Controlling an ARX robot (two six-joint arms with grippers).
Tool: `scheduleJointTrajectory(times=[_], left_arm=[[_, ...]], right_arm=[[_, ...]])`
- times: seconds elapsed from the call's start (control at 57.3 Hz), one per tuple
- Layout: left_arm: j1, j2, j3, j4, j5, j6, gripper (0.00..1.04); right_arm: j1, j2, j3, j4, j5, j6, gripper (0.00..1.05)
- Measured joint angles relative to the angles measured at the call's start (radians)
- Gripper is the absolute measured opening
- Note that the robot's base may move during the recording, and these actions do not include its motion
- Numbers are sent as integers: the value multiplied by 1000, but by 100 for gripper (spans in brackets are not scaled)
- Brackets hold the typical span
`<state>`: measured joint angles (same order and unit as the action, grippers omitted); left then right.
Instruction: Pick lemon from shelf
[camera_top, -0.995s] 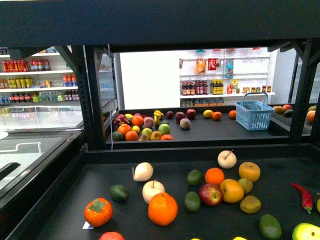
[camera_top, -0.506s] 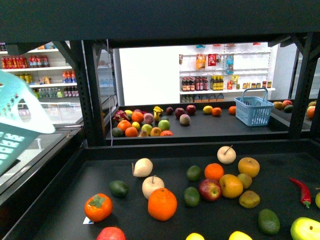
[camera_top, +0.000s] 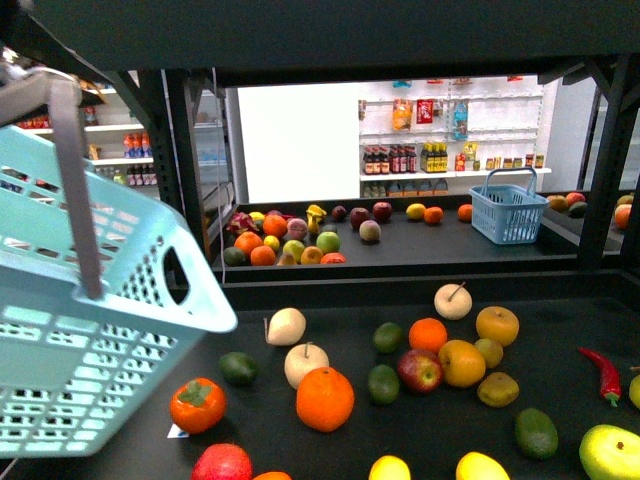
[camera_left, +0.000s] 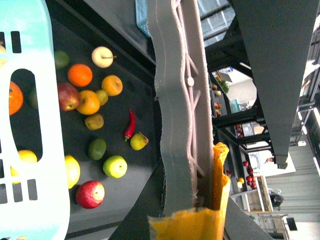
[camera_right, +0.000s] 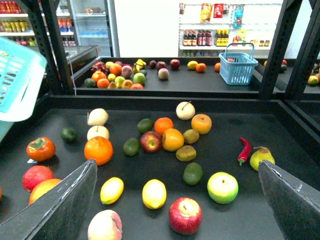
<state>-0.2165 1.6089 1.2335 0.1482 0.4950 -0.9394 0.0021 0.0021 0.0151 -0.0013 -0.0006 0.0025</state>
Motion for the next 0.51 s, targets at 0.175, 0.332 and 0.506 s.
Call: scheduleJointTrajectory(times=[0.175, 0.332, 0.506], left_arm=[[-90, 118, 5, 64, -24, -39, 12], [-140, 204, 55, 101, -53, -79, 12], [-172, 252, 113, 101, -67, -52, 12]], right_arm=[[0, 0, 0, 0, 0, 0, 97], [0, 0, 0, 0, 0, 0, 97], [1, 31, 11, -32, 40, 24, 97]])
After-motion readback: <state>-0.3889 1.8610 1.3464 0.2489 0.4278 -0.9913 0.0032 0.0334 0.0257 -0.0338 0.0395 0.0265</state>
